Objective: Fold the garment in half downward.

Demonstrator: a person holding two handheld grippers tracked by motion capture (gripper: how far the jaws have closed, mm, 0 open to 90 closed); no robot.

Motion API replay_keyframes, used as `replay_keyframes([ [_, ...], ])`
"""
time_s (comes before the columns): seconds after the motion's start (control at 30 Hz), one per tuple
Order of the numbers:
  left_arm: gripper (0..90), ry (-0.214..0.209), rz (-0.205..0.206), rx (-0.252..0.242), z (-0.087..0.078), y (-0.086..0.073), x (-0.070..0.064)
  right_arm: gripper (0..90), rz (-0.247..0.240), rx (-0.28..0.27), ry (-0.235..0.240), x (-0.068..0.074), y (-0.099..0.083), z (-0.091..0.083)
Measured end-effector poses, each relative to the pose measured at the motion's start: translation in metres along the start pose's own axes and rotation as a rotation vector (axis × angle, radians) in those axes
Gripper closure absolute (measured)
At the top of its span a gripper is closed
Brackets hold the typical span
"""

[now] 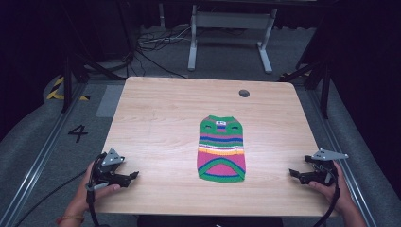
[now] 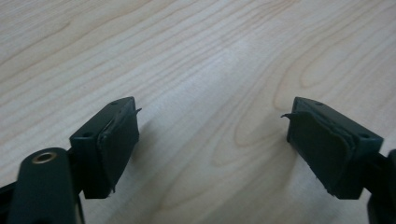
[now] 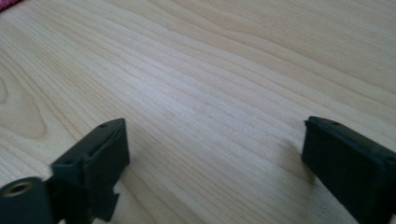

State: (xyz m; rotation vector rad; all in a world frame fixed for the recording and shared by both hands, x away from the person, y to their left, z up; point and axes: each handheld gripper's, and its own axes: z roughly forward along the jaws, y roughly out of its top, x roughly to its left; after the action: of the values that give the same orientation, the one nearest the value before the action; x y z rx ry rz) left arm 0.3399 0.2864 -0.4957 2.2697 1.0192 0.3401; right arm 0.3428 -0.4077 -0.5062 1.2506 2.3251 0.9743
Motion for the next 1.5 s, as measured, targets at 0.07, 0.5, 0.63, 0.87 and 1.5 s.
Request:
replay_keyframes([
  [0.07,19.0,0.017,0.009,0.011,0.003,0.008,0.003,18.1,0.001,0.001,-0.003,-0.002,0.003,0.000],
  [0.5,27.2,-0.019,0.079,-0.024,0.029,0.071,0.003,26.6,-0.101,0.029,0.046,0.004,0.052,0.017],
  [0.63,29.5,-0.022,0.090,-0.037,0.036,0.087,0.005,29.6,-0.104,0.009,0.057,0.005,0.066,0.021],
  [0.87,32.6,-0.039,0.103,-0.050,0.055,0.117,0.005,33.2,-0.111,-0.023,0.095,0.008,0.100,0.038],
  [1.5,49.1,-0.064,0.134,-0.047,0.109,0.182,-0.006,45.2,-0.116,-0.055,0.127,0.014,0.163,0.088],
])
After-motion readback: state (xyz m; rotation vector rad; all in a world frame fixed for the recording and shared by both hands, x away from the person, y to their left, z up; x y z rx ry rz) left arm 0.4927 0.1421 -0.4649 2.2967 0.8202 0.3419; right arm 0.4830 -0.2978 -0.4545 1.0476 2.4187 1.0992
